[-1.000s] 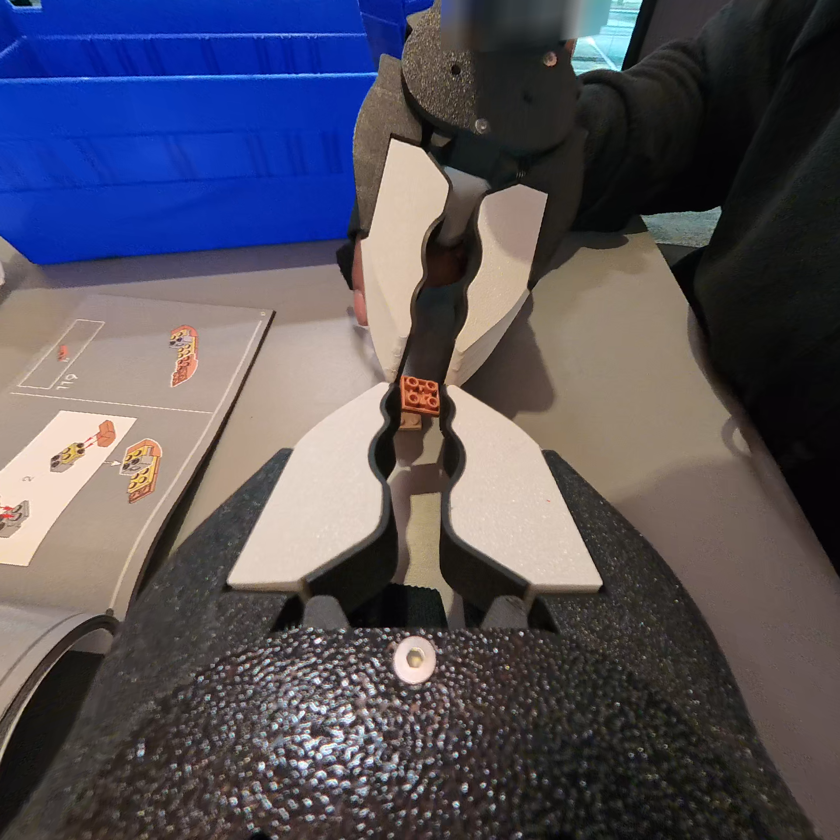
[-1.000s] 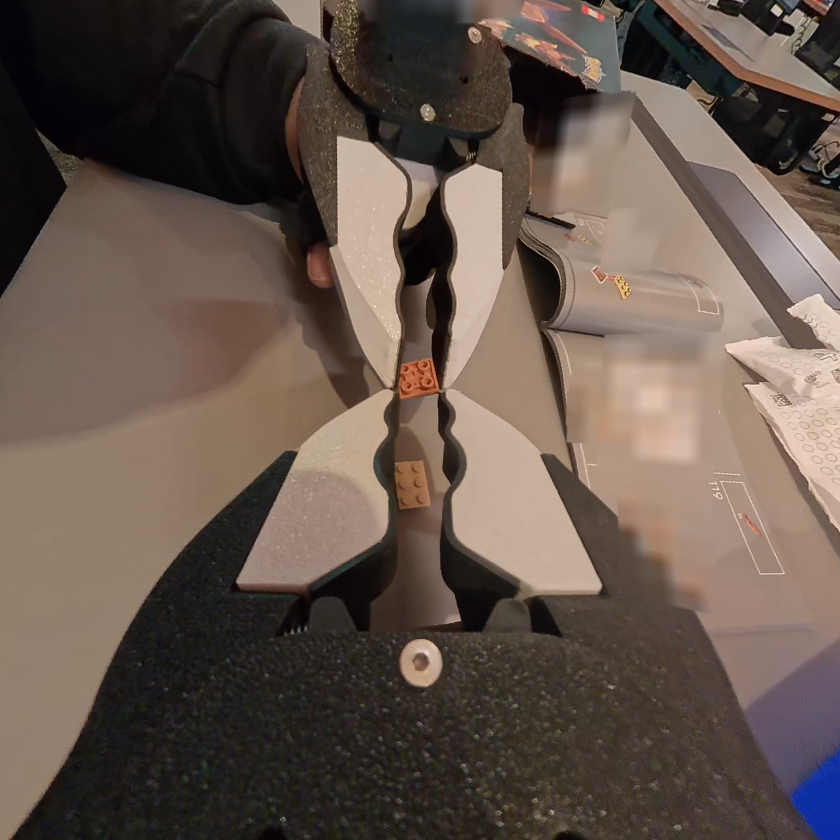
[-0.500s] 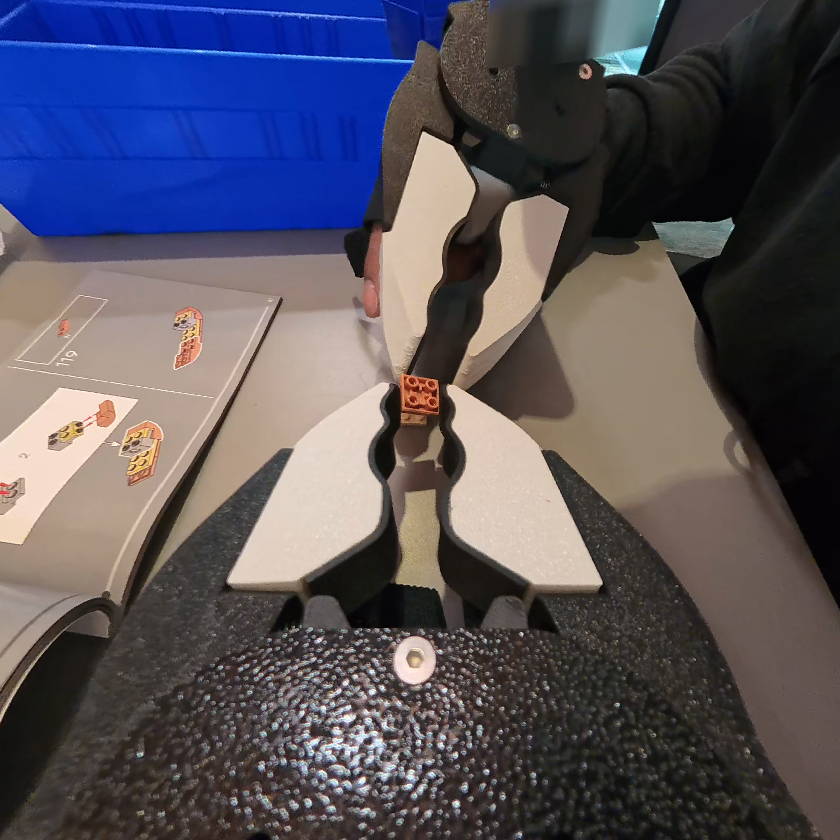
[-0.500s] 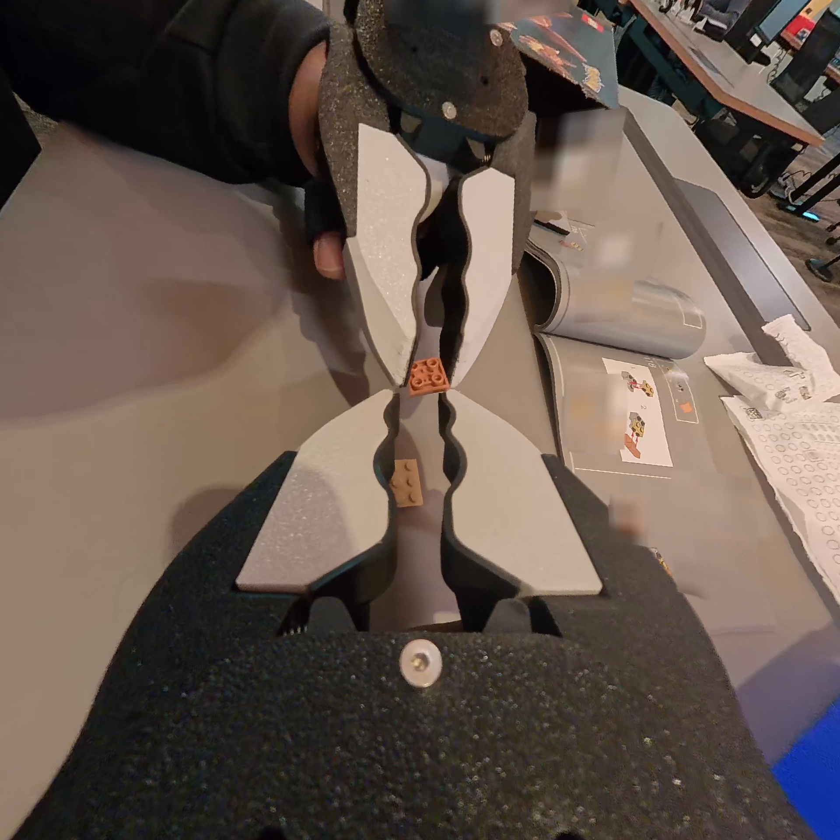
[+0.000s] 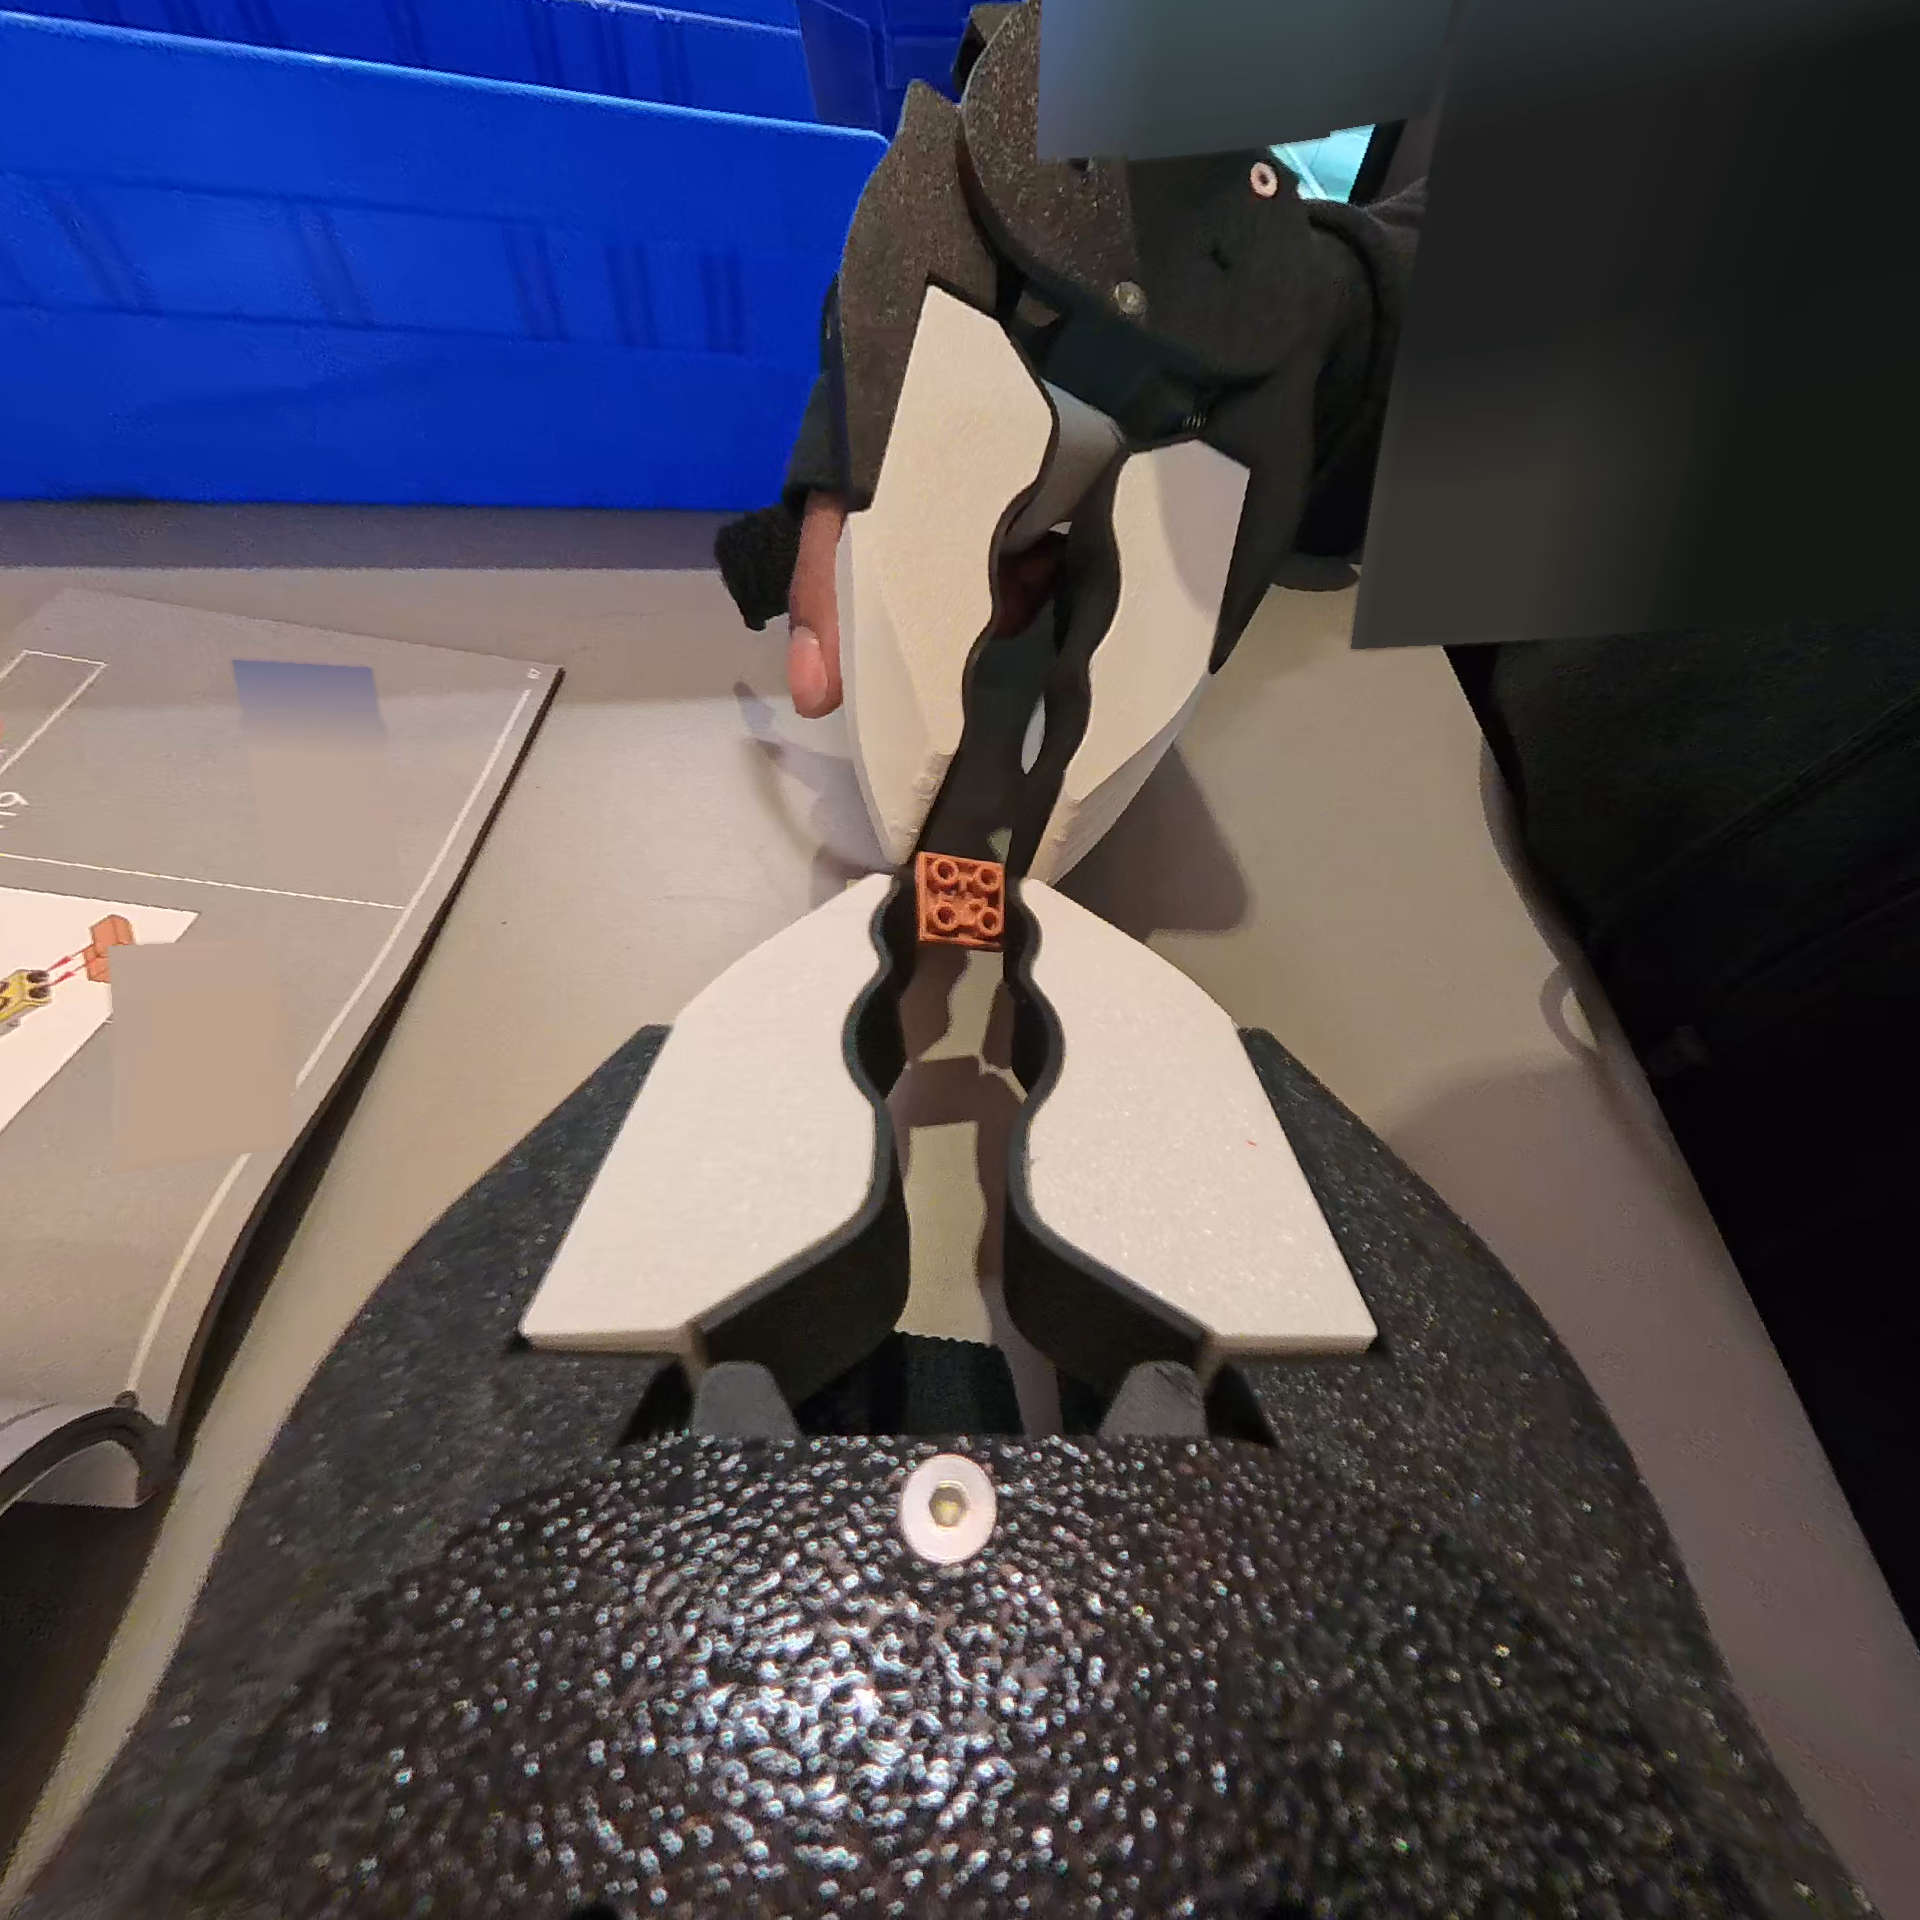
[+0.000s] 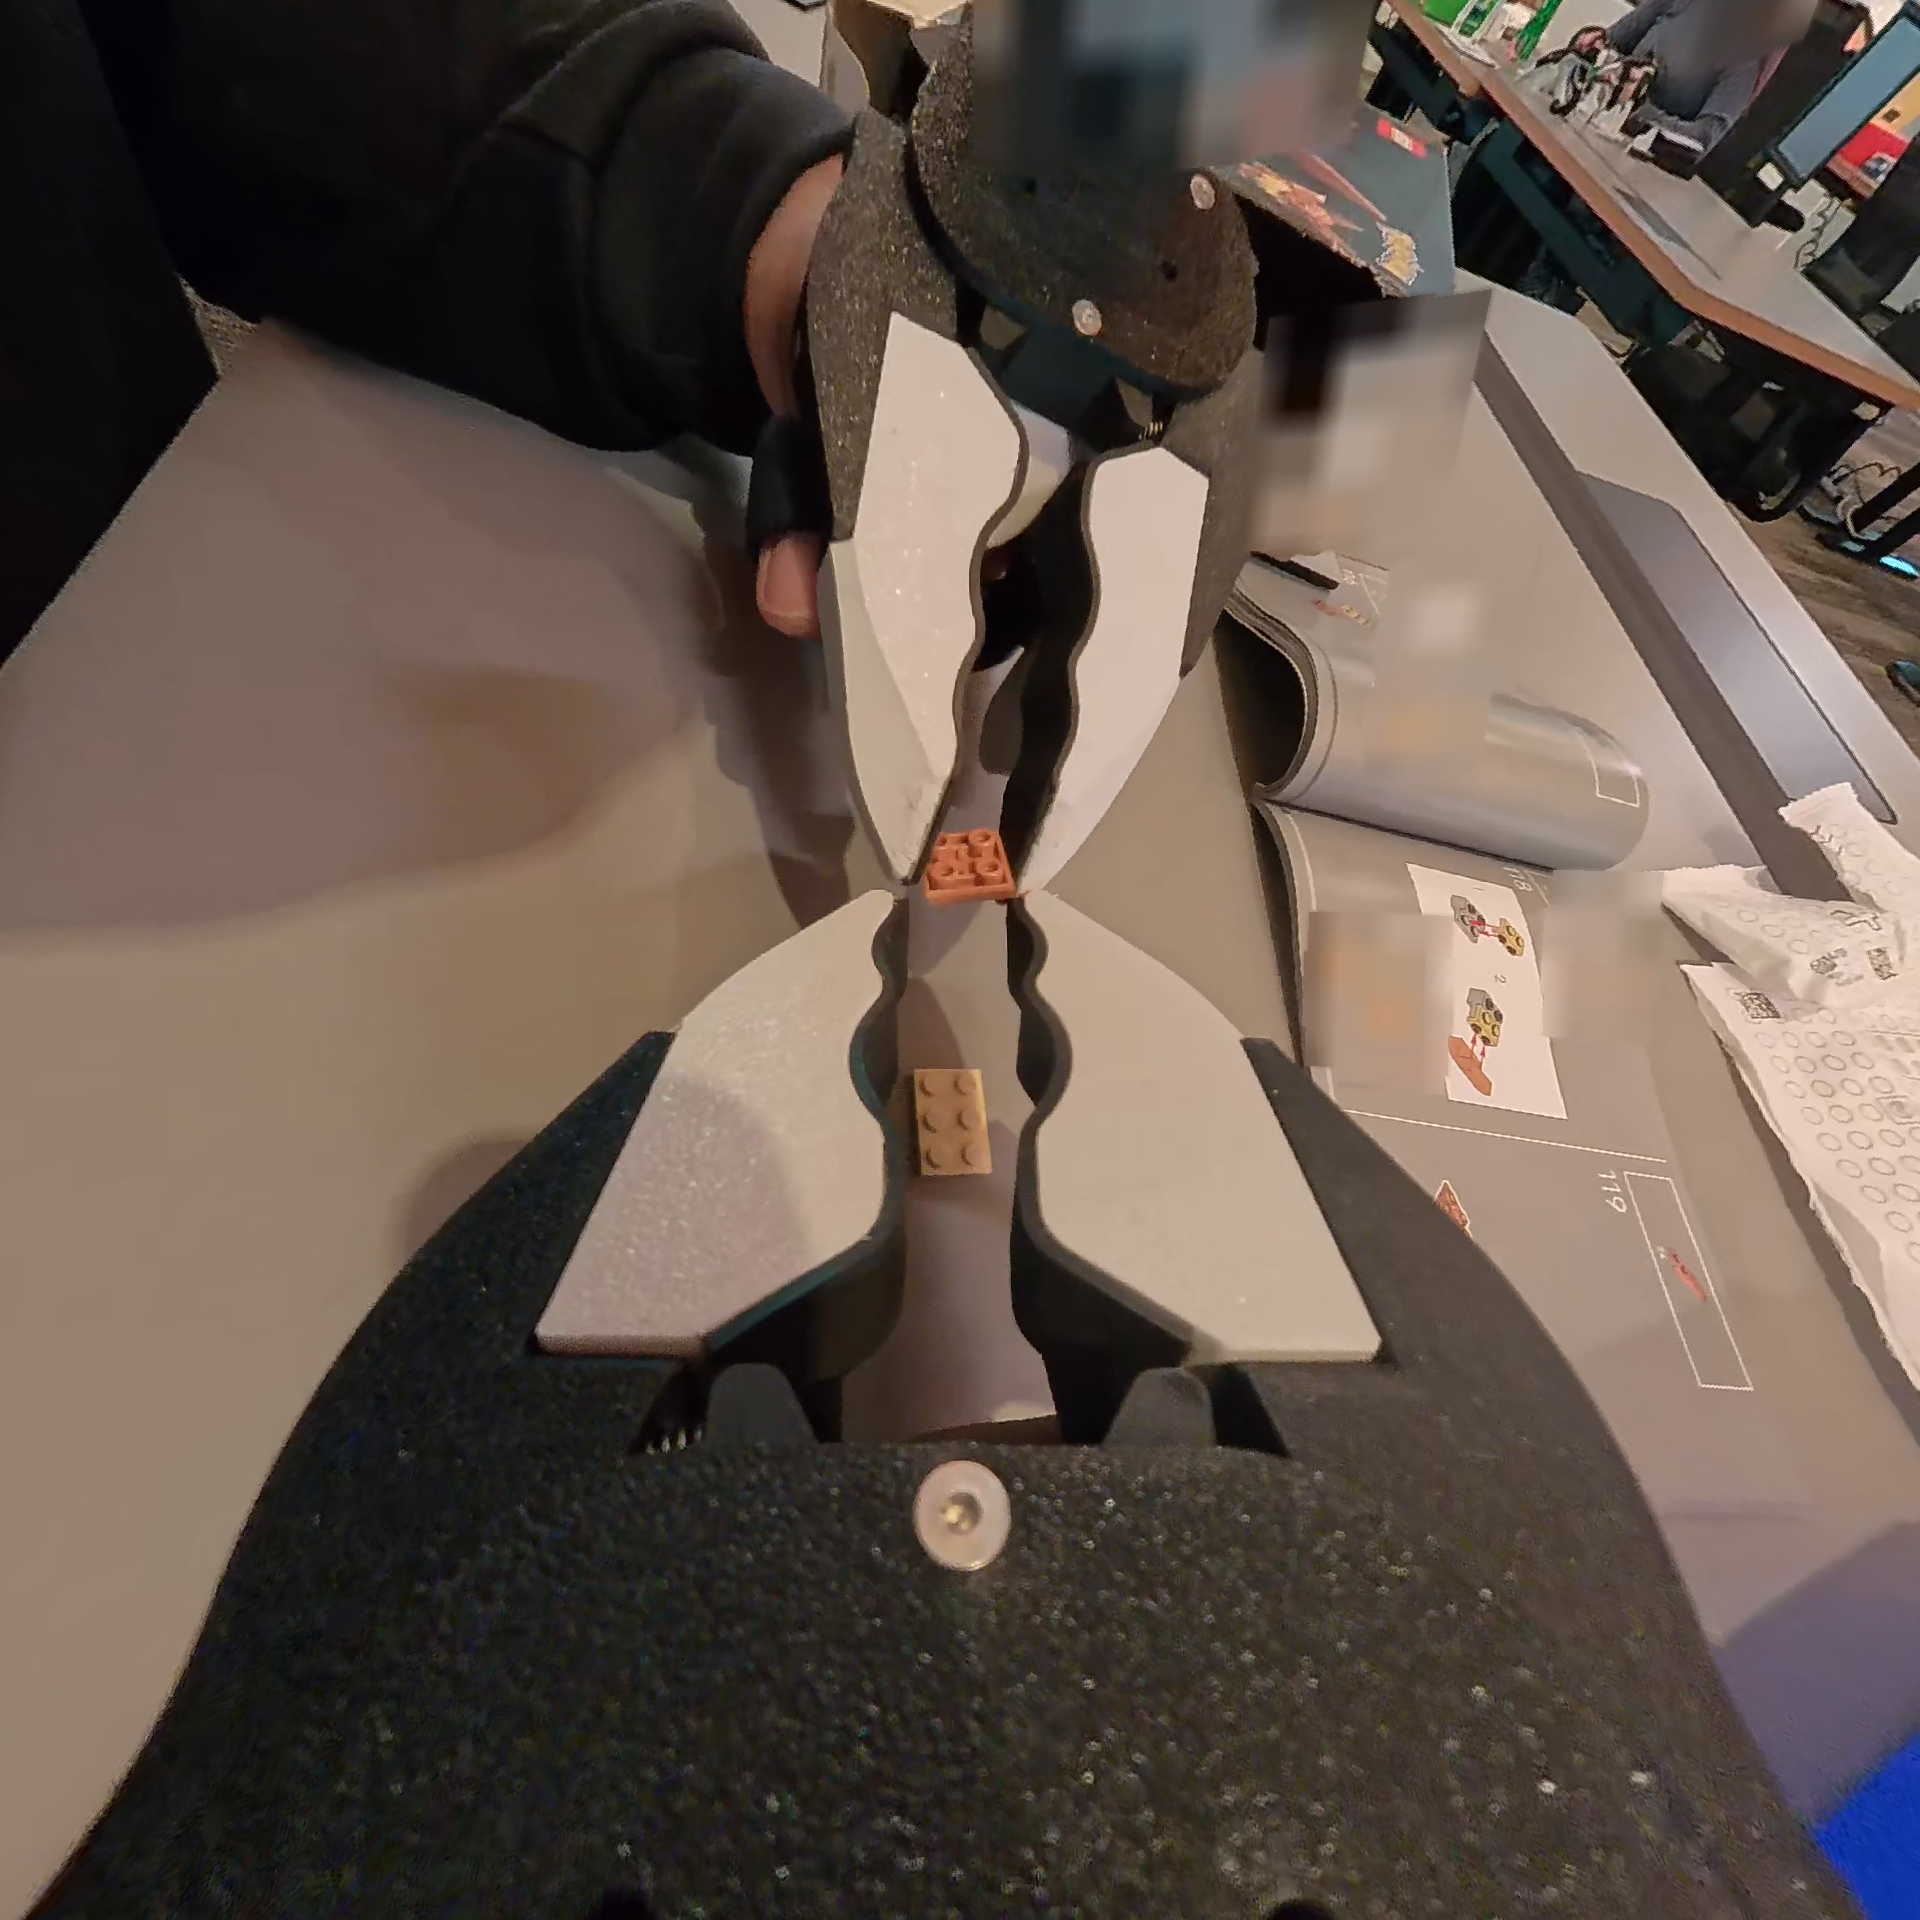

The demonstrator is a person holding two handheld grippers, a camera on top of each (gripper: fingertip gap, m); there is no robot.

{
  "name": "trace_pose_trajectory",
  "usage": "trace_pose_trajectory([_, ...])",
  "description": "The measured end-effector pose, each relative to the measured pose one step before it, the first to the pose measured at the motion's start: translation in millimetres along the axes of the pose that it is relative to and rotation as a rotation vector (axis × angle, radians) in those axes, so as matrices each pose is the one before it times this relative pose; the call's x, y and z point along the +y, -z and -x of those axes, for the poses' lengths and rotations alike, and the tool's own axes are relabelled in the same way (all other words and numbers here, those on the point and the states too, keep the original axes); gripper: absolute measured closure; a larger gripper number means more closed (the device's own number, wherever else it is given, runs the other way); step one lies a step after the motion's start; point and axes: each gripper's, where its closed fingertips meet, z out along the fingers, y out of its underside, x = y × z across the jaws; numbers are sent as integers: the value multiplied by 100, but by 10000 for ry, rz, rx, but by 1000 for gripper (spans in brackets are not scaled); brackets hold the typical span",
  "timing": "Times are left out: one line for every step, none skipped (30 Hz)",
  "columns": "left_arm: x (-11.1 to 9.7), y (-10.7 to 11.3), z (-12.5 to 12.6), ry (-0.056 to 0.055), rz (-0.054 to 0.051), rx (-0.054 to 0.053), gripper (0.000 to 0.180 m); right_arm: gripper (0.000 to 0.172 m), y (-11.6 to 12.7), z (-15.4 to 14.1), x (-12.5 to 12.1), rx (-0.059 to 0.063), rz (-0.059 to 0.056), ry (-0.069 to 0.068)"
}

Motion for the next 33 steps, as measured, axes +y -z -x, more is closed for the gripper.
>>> trace_pose_trajectory([43, 6, -122, 12, 19, 90, 165, 154, 48, 77, -66, -66, -49, 7])
trace_pose_trajectory([52, 1, -146, 10, 30, 106, 165, 153, 59, 87, -71, -72, -50, -4])
trace_pose_trajectory([82, -20, -150, 2, 58, 104, 165, 153, 55, 68, -80, -57, -56, -3])
trace_pose_trajectory([85, -32, -110, -19, 62, 66, 165, 153, 53, 86, -100, -65, -61, 0])
trace_pose_trajectory([63, -33, -99, -38, 47, 46, 165, 153, 29, 162, -97, -105, -59, 3])
trace_pose_trajectory([61, -35, -125, -31, 48, 73, 165, 153, 6, 197, -63, -113, -36, 18])
trace_pose_trajectory([77, -36, -122, -18, 54, 65, 165, 153, -21, 171, -26, -84, -12, 36])
trace_pose_trajectory([71, -31, -68, -19, 48, 38, 165, 153, -45, 141, 17, -52, 17, 51])
trace_pose_trajectory([60, -31, -108, -30, 45, 57, 165, 153, -56, 115, 40, -34, 37, 56])
trace_pose_trajectory([43, -26, -147, -34, 36, 84, 165, 153, -73, 106, 77, -36, 56, 47])
trace_pose_trajectory([33, -18, -87, -30, 23, 45, 165, 153, -58, 105, 87, -37, 56, 41])
trace_pose_trajectory([29, -17, -17, -7, 25, 6, 165, 153, -52, 76, 48, -29, 27, 30])
trace_pose_trajectory([38, -26, -18, 1, 29, 8, 165, 153, -25, 49, -4, -18, -3, 12])
trace_pose_trajectory([36, -22, -18, -10, 24, 9, 165, 154, -9, 26, -35, 1, -22, 3])
trace_pose_trajectory([29, -25, -52, -23, 24, 19, 165, 156, 3, -14, -53, 16, -16, 8])
trace_pose_trajectory([14, -20, -19, -22, 18, -2, 165, 156, -3, -1, 3, 5, 11, 16])
trace_pose_trajectory([27, -22, 8, -2, 17, -8, 165, 156, -13, 6, 35, 0, 26, 15])
trace_pose_trajectory([26, -4, -3, 2, 18, 0, 165, 156, -13, 5, 19, 3, 21, 7])
trace_pose_trajectory([13, -11, 13, -2, 8, -10, 165, 156, -11, 2, 22, 1, 18, -3])
trace_pose_trajectory([2, -4, 9, -8, 2, -9, 165, 156, -2, 9, 13, -9, 24, -14])
trace_pose_trajectory([0, -14, 1, -11, 2, -14, 165, 156, 11, -13, 21, -9, 27, -23])
trace_pose_trajectory([3, -7, 30, -10, 4, -31, 165, 156, -7, -17, 31, -1, 37, -30])
trace_pose_trajectory([14, -15, 36, -8, 9, -32, 165, 156, -6, -19, 49, 1, 45, -28])
trace_pose_trajectory([7, -14, 21, -8, 12, -27, 165, 156, -5, -14, 41, 4, 39, -27])
trace_pose_trajectory([13, -6, 28, -9, 4, -22, 165, 156, -11, -13, 23, 7, 25, -20])
trace_pose_trajectory([-12, -1, 13, -13, -5, -21, 165, 156, 9, -19, 7, 10, 22, -19])
trace_pose_trajectory([-16, 6, 17, -15, -12, -20, 165, 156, 7, -22, 12, 11, 26, -28])
trace_pose_trajectory([-16, 14, 14, -3, -14, -11, 164, 156, 6, -25, 3, 12, 25, -42])
trace_pose_trajectory([-20, 16, -1, -1, -18, 6, 164, 156, 7, -37, 5, 17, 22, -51])
trace_pose_trajectory([-31, 20, 2, -10, -23, -3, 163, 156, -1, -41, 24, 26, 25, -56])
trace_pose_trajectory([-27, 4, 12, -9, -21, -13, 162, 156, 9, -46, 35, 26, 25, -71])
trace_pose_trajectory([-24, 29, 6, -8, -17, 0, 161, 156, 23, 7, 63, -1, 11, -84])
trace_pose_trajectory([-30, 16, 0, -4, -29, 4, 160, 156, 18, 37, 95, -20, 12, -86])
